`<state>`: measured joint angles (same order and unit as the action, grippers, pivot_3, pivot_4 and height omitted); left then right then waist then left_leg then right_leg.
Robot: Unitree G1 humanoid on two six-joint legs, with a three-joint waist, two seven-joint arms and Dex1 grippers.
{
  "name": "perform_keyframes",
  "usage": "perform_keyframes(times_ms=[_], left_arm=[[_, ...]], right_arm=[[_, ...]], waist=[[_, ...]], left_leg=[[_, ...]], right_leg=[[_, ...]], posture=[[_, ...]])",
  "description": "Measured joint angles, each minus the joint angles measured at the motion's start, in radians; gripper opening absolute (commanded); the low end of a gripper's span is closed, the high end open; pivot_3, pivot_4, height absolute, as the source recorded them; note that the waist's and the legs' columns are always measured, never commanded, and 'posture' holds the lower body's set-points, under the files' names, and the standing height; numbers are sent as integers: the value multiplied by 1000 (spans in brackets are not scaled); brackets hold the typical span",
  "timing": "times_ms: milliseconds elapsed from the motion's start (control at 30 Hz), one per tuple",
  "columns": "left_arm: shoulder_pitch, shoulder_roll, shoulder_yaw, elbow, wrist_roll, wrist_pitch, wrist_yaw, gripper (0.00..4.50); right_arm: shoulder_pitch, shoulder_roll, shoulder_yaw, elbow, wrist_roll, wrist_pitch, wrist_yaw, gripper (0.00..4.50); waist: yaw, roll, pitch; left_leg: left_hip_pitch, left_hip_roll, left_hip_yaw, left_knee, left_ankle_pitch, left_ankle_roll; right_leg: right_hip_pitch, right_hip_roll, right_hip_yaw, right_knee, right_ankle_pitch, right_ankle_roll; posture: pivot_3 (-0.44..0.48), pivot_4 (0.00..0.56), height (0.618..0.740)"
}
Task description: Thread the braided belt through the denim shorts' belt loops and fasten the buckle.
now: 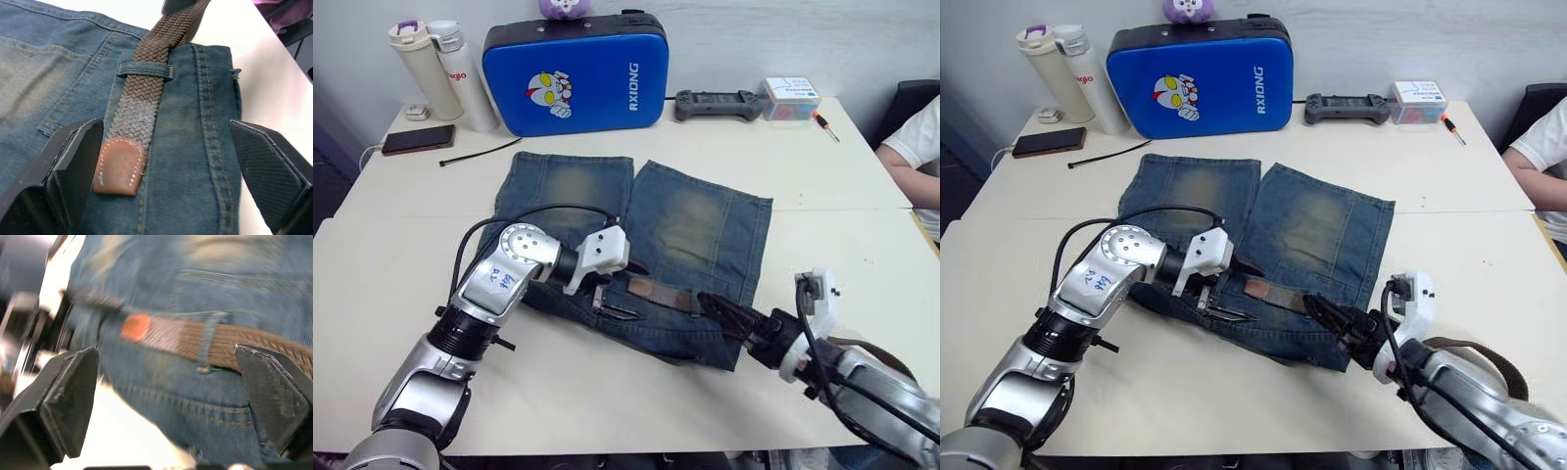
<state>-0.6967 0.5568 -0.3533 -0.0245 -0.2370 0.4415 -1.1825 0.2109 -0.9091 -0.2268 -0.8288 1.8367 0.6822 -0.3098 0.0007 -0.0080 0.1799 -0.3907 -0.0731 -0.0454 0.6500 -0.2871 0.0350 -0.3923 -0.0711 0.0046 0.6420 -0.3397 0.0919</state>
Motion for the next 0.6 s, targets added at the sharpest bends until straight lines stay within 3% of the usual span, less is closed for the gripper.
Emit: perform_keyframes(times_ms=[100,167,267,433,600], left_arm=[[-7,0,-5,7,22,-32,-9,4500],[-16,0,-10,12,34,-47,-12,4500],[-22,0,-12,23,52,-56,-11,4500],[-33,-5,-31,29,108,-84,-1,4500],[-45,-56,-62,61,186,-160,45,4500]], right_arm=[[-89,-171,-19,-25,-23,84,157,4487],[-138,-243,-19,-27,-80,119,230,3964],[-215,-339,21,-26,-249,181,358,2694],[-302,-343,134,-26,-493,194,512,229],[-367,-252,280,-22,-682,198,563,77]], waist=[[-1,-1,0],[2,-1,0],[8,-1,0],[23,-1,0],[27,-1,0]], left_leg=[[0,0,0,1,0,1],[0,0,0,2,0,1],[-1,0,0,2,0,1],[-3,0,0,3,0,1],[-5,0,0,4,0,1]], right_leg=[[0,0,0,0,0,0],[1,0,-1,0,0,0],[0,0,-1,-2,0,0],[-1,0,-1,-3,0,1],[-1,0,-1,-3,1,1]], posture=[[0,150,740],[0,150,740],[0,150,740],[0,150,740],[0,150,740]])
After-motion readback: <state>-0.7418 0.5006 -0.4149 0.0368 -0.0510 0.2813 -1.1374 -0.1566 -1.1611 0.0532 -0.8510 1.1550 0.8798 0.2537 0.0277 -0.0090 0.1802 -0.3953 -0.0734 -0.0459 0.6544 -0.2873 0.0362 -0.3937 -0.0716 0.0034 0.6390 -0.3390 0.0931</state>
